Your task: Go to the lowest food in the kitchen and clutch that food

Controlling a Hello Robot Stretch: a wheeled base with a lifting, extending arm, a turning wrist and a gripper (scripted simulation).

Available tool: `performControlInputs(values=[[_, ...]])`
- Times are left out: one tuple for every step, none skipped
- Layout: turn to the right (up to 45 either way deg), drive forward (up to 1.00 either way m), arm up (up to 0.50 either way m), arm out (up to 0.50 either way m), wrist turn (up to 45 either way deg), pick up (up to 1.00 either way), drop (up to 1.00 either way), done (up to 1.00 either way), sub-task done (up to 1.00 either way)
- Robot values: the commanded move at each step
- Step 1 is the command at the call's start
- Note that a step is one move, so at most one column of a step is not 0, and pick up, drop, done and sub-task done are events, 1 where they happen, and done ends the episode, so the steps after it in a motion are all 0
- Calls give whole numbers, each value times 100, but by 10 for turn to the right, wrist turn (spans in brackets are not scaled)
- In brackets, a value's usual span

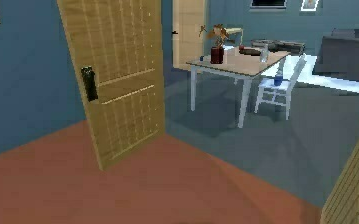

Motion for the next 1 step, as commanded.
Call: performControlInputs(values=[[0, 55, 0, 0, 0, 0, 0, 0, 0]])
